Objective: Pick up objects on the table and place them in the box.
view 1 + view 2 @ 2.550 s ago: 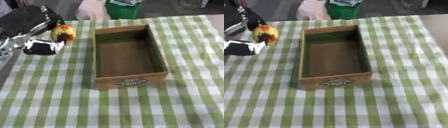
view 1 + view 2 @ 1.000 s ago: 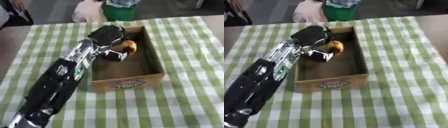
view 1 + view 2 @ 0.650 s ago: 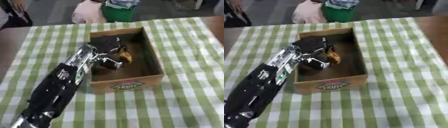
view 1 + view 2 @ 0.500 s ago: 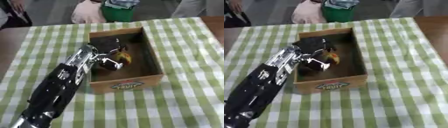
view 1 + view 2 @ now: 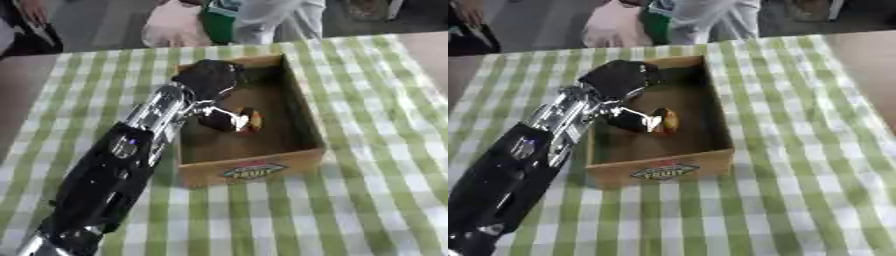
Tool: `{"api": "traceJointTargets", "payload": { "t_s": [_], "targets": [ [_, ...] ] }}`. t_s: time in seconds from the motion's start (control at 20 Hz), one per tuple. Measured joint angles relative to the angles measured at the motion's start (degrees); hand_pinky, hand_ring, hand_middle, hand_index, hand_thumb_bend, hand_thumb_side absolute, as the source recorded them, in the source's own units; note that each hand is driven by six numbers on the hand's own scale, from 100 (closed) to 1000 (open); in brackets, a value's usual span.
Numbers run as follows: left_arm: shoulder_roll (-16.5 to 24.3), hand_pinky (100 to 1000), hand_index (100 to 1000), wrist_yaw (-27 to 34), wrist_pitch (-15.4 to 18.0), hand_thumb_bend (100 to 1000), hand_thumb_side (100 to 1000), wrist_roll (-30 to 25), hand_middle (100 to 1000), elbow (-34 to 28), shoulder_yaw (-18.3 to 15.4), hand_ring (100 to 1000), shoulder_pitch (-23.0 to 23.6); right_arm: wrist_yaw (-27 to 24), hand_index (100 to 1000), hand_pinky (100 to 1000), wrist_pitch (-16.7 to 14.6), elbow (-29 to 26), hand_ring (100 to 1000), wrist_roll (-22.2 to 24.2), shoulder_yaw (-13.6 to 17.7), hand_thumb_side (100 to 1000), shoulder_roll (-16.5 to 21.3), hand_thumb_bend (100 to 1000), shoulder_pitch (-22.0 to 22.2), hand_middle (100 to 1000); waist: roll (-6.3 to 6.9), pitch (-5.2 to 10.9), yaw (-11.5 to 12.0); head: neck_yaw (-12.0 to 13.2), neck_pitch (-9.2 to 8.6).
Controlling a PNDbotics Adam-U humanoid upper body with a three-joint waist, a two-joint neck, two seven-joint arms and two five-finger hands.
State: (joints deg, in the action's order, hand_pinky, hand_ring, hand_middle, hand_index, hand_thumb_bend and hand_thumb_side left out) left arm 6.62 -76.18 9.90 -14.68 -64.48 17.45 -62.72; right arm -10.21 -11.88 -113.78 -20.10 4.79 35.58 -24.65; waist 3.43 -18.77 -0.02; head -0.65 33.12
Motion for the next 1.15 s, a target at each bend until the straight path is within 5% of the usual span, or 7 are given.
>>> {"api": "traceJointTargets", "payload": {
  "t_s": [0.55,1.15],
  "targets": [
    [3.90,507,820,7.12,-6.81,100,582,7.53,607,-13.99,-6.54,630,3.25,0.27,781,630,-0.62,0.00,659,-1.92,1.30,594,0.01,100,1.57,643,-0.98,0.09,2.41,-1.58,0.11],
    [9.12,458,816,18.10,-17.69,100,567,18.49,554,-31.80,-19.08,564,16.66,1.57,781,629,-0.82,0.00,658,-3.62,2.31,595,0.03,100,3.20,643,-1.80,0.15,5.19,-3.10,1.62]
  ]
}}
